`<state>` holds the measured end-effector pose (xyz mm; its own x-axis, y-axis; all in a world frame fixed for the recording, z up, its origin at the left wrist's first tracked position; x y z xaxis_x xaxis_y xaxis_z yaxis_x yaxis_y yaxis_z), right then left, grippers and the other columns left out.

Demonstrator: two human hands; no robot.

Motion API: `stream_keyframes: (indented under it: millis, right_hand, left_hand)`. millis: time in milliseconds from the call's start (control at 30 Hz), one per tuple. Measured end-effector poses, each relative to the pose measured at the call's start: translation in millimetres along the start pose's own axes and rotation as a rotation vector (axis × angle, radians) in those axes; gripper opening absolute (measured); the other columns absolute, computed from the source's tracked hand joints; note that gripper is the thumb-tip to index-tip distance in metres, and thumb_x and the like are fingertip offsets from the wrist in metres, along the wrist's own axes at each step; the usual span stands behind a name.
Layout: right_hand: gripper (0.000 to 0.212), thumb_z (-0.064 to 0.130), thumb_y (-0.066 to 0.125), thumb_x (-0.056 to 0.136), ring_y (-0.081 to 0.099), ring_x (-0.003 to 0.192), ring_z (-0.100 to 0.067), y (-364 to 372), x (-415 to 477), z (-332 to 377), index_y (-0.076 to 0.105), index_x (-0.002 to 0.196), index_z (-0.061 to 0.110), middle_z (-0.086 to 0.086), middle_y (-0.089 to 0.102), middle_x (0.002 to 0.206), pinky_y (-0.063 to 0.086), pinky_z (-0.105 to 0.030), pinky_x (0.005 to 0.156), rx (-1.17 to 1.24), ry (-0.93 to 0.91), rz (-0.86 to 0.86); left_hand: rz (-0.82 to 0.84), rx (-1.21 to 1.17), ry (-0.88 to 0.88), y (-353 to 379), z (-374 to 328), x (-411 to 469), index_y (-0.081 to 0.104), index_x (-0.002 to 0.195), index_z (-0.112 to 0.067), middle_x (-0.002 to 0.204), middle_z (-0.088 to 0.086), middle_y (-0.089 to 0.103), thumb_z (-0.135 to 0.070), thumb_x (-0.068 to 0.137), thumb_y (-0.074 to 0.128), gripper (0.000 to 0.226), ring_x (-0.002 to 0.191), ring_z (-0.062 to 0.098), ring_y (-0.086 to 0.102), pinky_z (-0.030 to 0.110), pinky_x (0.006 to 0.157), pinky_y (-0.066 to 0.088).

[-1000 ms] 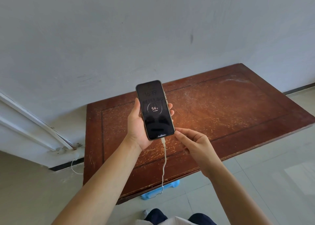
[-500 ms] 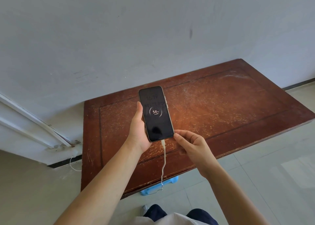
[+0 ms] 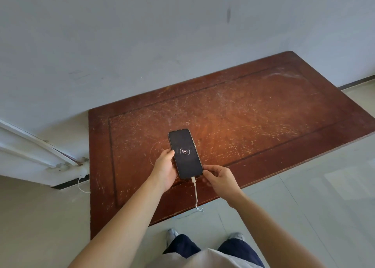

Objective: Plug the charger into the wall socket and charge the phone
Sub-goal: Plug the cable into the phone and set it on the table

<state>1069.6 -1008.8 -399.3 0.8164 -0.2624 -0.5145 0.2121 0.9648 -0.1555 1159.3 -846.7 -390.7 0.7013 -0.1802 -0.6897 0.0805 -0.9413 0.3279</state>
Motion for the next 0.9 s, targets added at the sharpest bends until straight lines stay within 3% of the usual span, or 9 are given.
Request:
stream_keyframes:
  millis: [167,267,367,500,633,700,733,833,900]
  right_hand:
    - [0.020,0.015,0.058,0.098,0.063,0.066,-0.010,3,34,-17,0.074,0.109,0.017,0.003,0.074,0.071,0.060,-0.040,0.076,-0.098,0.057,-0.044]
    - [0.022,0.016,0.056,0.098,0.062,0.065,-0.013,1,55,-18,0.075,0.110,0.018,0.003,0.074,0.072,0.060,-0.044,0.076,-0.170,0.062,-0.065]
    - [0.024,0.017,0.055,0.098,0.063,0.065,-0.012,1,70,-23,0.074,0.112,0.020,0.005,0.074,0.072,0.060,-0.040,0.074,-0.241,0.066,-0.085]
    - [0.031,0.015,0.049,0.098,0.064,0.071,-0.014,9,78,-37,0.074,0.115,0.021,0.004,0.073,0.074,0.060,-0.044,0.082,-0.193,0.148,-0.062]
    - [0.034,0.014,0.048,0.097,0.066,0.077,-0.015,7,78,-45,0.072,0.119,0.024,0.004,0.074,0.081,0.059,-0.044,0.086,-0.131,0.206,-0.093]
    - [0.035,0.014,0.047,0.097,0.062,0.073,-0.014,8,78,-48,0.071,0.120,0.023,0.005,0.072,0.081,0.059,-0.040,0.081,-0.106,0.239,-0.094]
    - [0.035,0.013,0.047,0.097,0.061,0.072,-0.014,10,77,-47,0.071,0.121,0.022,0.005,0.072,0.081,0.058,-0.039,0.079,-0.099,0.250,-0.088]
    - [0.035,0.012,0.049,0.097,0.061,0.074,-0.013,12,75,-45,0.069,0.125,0.018,0.006,0.070,0.085,0.058,-0.042,0.083,-0.072,0.272,-0.090]
    - [0.037,0.013,0.050,0.096,0.064,0.080,-0.009,14,73,-43,0.067,0.128,0.018,0.010,0.069,0.092,0.058,-0.041,0.085,-0.060,0.266,-0.061]
  left_hand:
    - [-0.050,0.233,-0.020,-9,7,35,0.061,0.116,-0.018,0.118,0.007,0.068,-0.015,0.105,0.041,0.023,0.098,0.023,0.066,0.041,0.071,0.056]
    - [-0.071,0.509,-0.008,-12,1,59,0.057,0.129,-0.021,0.125,-0.001,0.063,-0.018,0.104,0.042,0.030,0.107,0.020,0.061,0.043,0.082,0.056]
    - [-0.137,0.624,-0.032,-21,1,79,0.044,0.144,-0.016,0.134,0.002,0.056,-0.016,0.103,0.044,0.041,0.112,0.023,0.059,0.033,0.066,0.052]
    - [-0.208,0.586,-0.033,-31,7,93,0.053,0.138,-0.014,0.100,-0.003,0.065,-0.012,0.101,0.049,0.038,0.096,0.022,0.063,0.033,0.064,0.053]
    - [-0.307,0.535,0.005,-38,4,91,0.073,0.102,-0.015,0.092,0.002,0.069,-0.007,0.097,0.053,0.021,0.095,0.028,0.069,0.042,0.075,0.062]
    - [-0.295,0.485,-0.003,-35,5,85,0.065,0.072,-0.018,0.095,0.006,0.070,-0.008,0.097,0.047,0.032,0.097,0.030,0.070,0.046,0.079,0.062]
    - [-0.274,0.455,-0.014,-32,7,82,0.063,0.072,-0.018,0.098,0.006,0.071,-0.011,0.097,0.046,0.032,0.096,0.027,0.069,0.045,0.080,0.062]
    - [-0.210,0.456,-0.010,-28,10,74,0.068,0.102,-0.015,0.118,0.007,0.067,-0.021,0.100,0.046,0.023,0.108,0.024,0.064,0.046,0.094,0.055]
    - [-0.153,0.508,-0.003,-27,7,63,0.056,0.133,-0.011,0.132,0.007,0.059,-0.028,0.102,0.045,0.037,0.120,0.023,0.056,0.046,0.103,0.049]
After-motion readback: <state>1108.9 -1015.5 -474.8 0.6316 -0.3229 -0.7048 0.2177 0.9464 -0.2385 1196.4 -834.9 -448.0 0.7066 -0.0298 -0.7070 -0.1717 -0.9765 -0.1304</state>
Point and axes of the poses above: each hand's wrist, its own x-axis towards the middle knuckle, its own y-axis out of the palm, z = x × y, the point moved 10 cm from there along x, towards the middle knuckle
